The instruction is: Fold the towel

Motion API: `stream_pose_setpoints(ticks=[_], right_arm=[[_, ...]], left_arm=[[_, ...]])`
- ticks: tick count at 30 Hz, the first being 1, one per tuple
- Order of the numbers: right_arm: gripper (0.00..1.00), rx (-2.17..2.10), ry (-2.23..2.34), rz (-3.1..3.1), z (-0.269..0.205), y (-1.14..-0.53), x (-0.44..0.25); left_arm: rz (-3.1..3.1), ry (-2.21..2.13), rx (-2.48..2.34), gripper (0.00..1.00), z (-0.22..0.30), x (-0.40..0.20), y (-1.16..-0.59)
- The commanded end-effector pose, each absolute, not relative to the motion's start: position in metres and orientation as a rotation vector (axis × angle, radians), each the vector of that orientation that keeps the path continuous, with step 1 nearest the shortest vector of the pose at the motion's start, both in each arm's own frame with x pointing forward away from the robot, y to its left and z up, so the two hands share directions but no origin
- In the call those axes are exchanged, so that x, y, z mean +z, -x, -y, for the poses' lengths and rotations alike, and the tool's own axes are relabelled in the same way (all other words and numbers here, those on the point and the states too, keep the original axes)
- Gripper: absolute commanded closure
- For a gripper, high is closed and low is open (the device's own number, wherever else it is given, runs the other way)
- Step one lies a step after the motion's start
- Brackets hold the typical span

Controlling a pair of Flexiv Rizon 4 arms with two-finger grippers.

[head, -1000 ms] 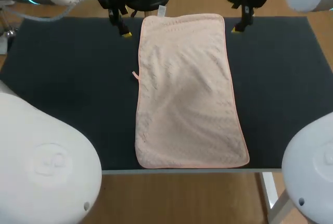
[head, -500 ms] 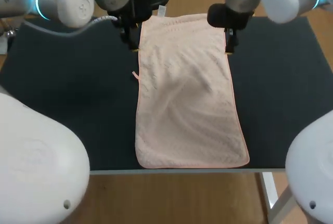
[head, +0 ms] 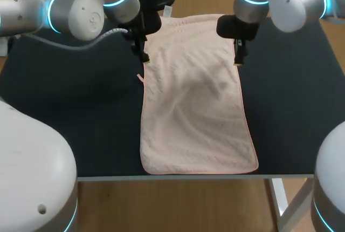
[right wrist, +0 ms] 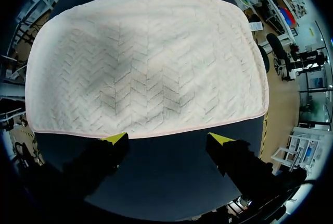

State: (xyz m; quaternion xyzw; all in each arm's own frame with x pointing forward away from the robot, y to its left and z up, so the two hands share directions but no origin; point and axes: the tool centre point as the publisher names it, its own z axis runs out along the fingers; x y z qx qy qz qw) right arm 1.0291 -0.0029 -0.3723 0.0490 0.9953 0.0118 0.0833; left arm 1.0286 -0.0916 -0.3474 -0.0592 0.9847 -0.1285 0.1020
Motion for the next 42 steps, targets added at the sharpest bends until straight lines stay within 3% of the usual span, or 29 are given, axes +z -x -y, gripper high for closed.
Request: stream_pose_setpoints(ticks=[1, 42], right_arm=[[0.0, 0.04, -0.14, -2.99, -0.001, -1.038, -0.386], [0.0, 0.061, -0.127, -3.061, -0.001, -1.035, -0.432]], left_arm=[[-2.912, 0.186, -0.371, 0.0, 0.095, -0.36, -1.039], [-2.972, 0.01, -0.283, 0.0, 0.099, -0.416, -1.022]])
